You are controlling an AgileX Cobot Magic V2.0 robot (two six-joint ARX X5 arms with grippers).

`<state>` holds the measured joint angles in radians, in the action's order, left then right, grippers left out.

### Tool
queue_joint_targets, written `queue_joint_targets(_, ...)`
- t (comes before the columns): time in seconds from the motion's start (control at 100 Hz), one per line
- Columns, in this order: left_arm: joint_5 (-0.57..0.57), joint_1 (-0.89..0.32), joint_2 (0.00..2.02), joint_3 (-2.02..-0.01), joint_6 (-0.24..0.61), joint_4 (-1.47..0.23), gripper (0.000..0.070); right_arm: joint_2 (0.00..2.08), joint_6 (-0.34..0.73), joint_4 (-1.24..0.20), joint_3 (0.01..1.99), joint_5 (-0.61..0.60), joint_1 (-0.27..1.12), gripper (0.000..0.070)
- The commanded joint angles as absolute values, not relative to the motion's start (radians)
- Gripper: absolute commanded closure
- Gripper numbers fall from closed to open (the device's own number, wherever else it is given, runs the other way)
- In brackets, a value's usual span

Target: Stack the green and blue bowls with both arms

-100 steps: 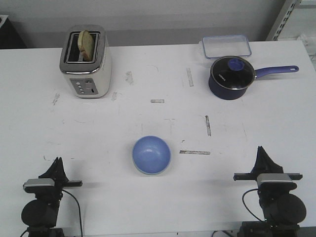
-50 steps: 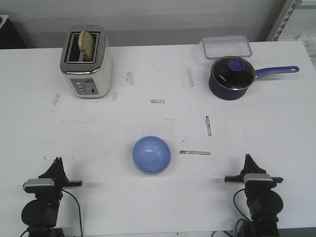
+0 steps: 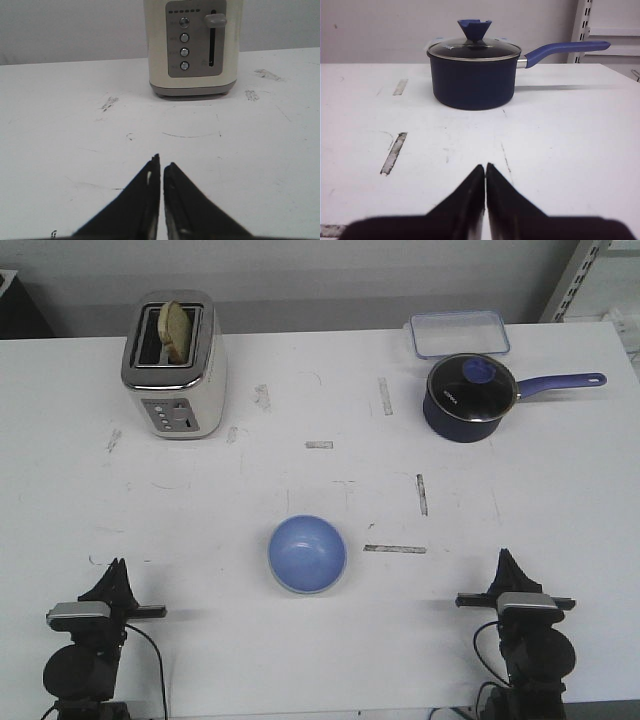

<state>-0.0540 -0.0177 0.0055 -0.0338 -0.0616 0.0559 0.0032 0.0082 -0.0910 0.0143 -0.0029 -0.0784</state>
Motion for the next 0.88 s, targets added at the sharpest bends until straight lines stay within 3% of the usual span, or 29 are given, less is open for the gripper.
queue_joint_targets(0.0,-0.056,-0.018,0.004,-0.012,-0.067,0.073,0.0699,0.001,0.025,-0.074,0.013,0.0,-0.077,0.07)
queue_joint_targets(0.87,-0.055,-0.018,0.004,-0.012,-0.067,0.073,0.0699,0.001,0.025,-0.052,0.013,0.0,-0.077,0.07)
